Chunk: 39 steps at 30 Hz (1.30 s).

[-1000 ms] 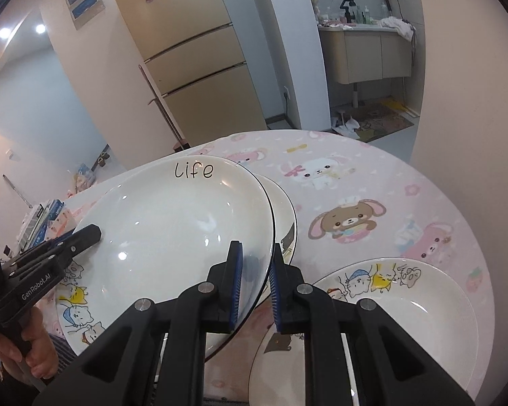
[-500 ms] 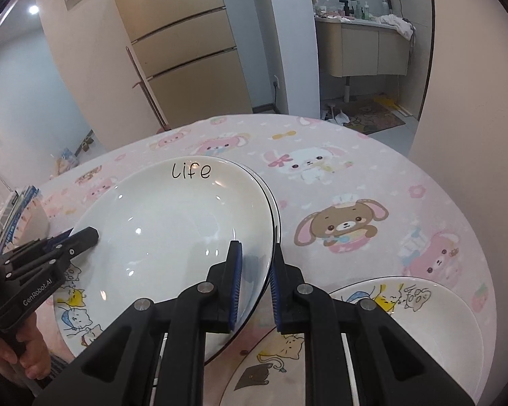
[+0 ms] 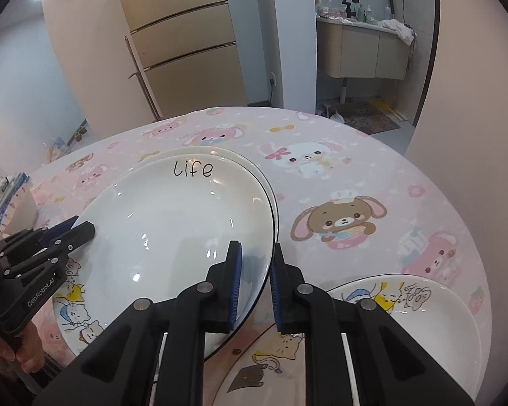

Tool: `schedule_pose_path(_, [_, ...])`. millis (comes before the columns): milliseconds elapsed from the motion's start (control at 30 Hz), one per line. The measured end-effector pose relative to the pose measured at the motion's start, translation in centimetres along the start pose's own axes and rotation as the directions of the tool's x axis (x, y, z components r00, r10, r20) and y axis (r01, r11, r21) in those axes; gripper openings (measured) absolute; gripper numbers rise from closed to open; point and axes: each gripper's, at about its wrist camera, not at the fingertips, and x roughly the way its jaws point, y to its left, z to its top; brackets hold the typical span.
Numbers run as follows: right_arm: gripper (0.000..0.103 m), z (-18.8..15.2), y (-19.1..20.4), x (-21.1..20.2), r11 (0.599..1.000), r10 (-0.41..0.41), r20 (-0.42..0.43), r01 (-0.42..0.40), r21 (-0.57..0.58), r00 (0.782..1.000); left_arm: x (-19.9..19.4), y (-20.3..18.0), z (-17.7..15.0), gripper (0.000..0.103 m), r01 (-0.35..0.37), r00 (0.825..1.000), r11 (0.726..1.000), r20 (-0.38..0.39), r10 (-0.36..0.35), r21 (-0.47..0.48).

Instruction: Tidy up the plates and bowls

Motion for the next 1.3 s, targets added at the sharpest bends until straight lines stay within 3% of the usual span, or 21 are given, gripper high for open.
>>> schedule_pose_path(167, [0.018,-0.1,0.0,0.1,1.0,-0.017,0.006,0.017,-0.02,1.0,-1.0,-1.5,-0.1,0.015,-0.028,0.997,0.997,0.068,0.023,0.079])
schedule_pose_path(233, [0.019,-0.2,0.3,0.2,1.0,-0.009,-0.004,0.009,-0.028,1.0,-1.1,-2.1,-0.1,0.015,0.018,0.998,0.996,0.053,-0.022,0.091])
schedule_pose_path(367, [0.02,-0.5,0.7,0.6,0.998,-0.044,-0.012,0.043,-0.047,0.999,-0.8,-3.3,-0.4,0.015,-0.026,0.998,0.991,0.056,0.019,0.134])
schedule_pose_path(667, [0.02,-0.6,0.5,0.8,0.999,-0.034,-0.023,0.033,-0.04,0.999,-0.6,-2.0,-0.4,0.015,-0.029,0.999,0.996,0.046,0.025,0.083])
schedule_pose_path(833, [0.02,-0.7,-0.1,0.1,1.0,0.011,-0.021,-0.011,0.005,1.0,-1.2,-2.1,-0.3,0.015,-0.014,0.998,0.997,0.055,0.01,0.073])
schedule_pose_path(900, [0.028,-0.7,-0.1,-0.9,0.999,0.037,0.004,-0.037,0.009,0.999,-2.1,-2.1,-0.2,0.015,-0.013,0.997,0.998,0.079,0.008,0.064])
schedule_pose_path(967, [0.043,-0.6,0.2,-2.1,0.999,0.042,0.038,-0.041,-0.002,0.998,-3.2,-2.1,0.0,0.016,-0.016,0.994,0.998,0.108,0.01,0.058])
schedule_pose_path(1067, [0.045,-0.6,0.5,-4.1,0.999,0.038,0.092,-0.036,-0.023,0.995,-5.3,-2.4,0.4,0.02,-0.017,0.985,0.998,0.17,0.008,0.054])
schedule_pose_path(1167, [0.046,-0.4,0.3,-6.9,0.999,0.048,0.157,-0.045,-0.023,0.986,-7.7,-3.1,0.6,0.031,-0.027,0.973,0.998,0.232,0.012,0.064])
schedule_pose_path(1267, [0.059,-0.4,-0.5,-9.5,0.998,0.056,0.213,-0.059,0.007,0.976,-10.1,-3.7,0.4,0.035,-0.013,0.968,0.998,0.249,-0.004,0.066])
schedule_pose_path(1300, [0.059,-0.5,-1.1,-10.7,0.998,0.06,0.236,-0.066,0.014,0.97,-11.0,-4.0,0.2,0.037,0.007,0.965,0.997,0.261,-0.028,0.08])
